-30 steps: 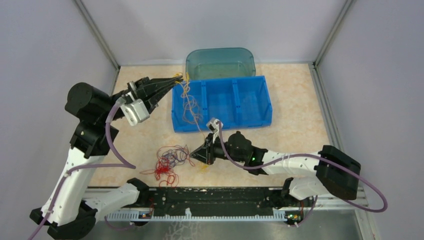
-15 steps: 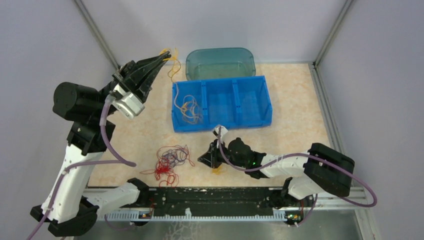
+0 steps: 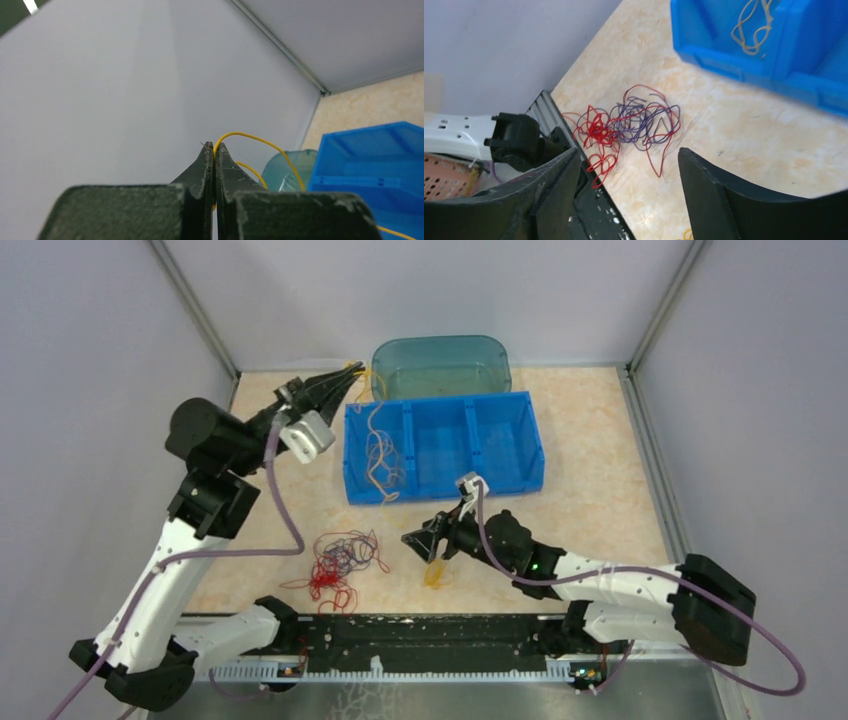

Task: Untangle the cables

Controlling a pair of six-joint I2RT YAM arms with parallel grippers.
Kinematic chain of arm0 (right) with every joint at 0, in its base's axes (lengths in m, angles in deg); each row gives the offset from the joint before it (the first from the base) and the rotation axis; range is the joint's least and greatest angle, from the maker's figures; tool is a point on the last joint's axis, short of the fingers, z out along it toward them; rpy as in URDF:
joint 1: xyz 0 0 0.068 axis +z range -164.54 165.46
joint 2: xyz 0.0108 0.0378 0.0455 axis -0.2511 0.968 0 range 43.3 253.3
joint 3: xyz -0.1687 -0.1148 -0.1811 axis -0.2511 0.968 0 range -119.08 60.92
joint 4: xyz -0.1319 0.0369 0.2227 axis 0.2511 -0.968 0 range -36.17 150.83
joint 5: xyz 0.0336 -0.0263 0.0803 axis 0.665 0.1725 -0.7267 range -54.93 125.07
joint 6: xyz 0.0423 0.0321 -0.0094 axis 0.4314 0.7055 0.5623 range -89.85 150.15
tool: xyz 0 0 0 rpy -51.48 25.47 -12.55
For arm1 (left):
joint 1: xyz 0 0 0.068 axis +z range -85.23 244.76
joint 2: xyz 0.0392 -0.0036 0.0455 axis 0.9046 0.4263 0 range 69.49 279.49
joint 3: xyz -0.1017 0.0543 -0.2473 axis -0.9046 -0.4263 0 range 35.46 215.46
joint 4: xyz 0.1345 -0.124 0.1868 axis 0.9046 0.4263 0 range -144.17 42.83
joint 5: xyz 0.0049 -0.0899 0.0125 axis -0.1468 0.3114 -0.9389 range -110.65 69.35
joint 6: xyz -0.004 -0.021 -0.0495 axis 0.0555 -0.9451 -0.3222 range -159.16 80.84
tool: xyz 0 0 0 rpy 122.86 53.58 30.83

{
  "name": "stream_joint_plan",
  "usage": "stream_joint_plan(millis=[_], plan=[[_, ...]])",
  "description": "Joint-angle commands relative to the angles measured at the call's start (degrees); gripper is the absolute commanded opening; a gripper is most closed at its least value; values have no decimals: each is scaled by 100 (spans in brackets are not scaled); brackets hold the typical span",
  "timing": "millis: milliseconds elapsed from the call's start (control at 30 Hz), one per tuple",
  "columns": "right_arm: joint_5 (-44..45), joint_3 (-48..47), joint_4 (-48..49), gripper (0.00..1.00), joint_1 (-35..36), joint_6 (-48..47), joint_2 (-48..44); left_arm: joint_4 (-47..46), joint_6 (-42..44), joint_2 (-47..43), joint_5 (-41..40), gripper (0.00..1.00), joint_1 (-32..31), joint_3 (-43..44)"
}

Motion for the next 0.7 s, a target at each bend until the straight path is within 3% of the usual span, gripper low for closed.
stream_joint_plan(millis=[0, 367, 667], plan=[[844, -292, -766, 74, -65, -321, -659, -38, 66, 42, -514, 0, -13, -580], [2086, -210, -1745, 79, -94, -397, -1577, -208, 267, 694, -919, 0, 54, -1293], [2117, -291, -1934, 79, -92, -458, -1622, -496, 425, 1132, -1187, 0, 315, -1507]])
